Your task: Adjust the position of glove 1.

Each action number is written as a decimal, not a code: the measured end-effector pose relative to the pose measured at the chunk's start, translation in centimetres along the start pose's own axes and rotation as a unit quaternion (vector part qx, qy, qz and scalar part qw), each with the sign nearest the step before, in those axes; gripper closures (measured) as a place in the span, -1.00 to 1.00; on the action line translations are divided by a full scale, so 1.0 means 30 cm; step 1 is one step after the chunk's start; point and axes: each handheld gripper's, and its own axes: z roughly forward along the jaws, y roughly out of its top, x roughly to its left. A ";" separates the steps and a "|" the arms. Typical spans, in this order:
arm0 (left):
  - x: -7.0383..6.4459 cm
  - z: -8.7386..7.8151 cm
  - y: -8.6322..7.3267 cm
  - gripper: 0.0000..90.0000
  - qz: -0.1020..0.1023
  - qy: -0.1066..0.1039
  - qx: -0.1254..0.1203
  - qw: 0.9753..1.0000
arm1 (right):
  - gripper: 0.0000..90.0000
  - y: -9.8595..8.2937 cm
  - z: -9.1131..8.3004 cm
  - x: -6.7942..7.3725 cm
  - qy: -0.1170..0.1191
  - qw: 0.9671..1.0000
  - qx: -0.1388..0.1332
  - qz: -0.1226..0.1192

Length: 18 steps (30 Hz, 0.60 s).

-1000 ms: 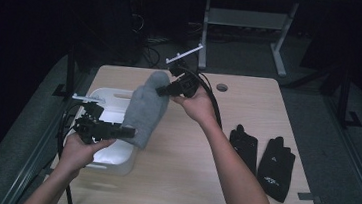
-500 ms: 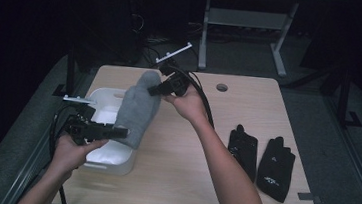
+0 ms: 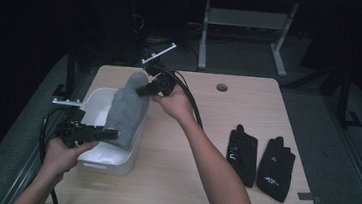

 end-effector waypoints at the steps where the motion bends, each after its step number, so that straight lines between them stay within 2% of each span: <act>1: 0.005 -0.003 -0.003 0.08 -0.001 0.001 0.000 1.000 | 0.67 0.004 0.009 0.003 0.002 1.000 0.001 -0.001; 9: 0.036 -0.006 -0.032 0.07 -0.013 0.009 0.000 1.000 | 0.67 0.016 0.064 0.011 0.007 1.000 0.010 -0.007; 18: 0.062 0.022 -0.059 0.05 -0.024 0.016 0.004 1.000 | 0.67 0.011 0.118 0.002 0.008 1.000 0.026 -0.002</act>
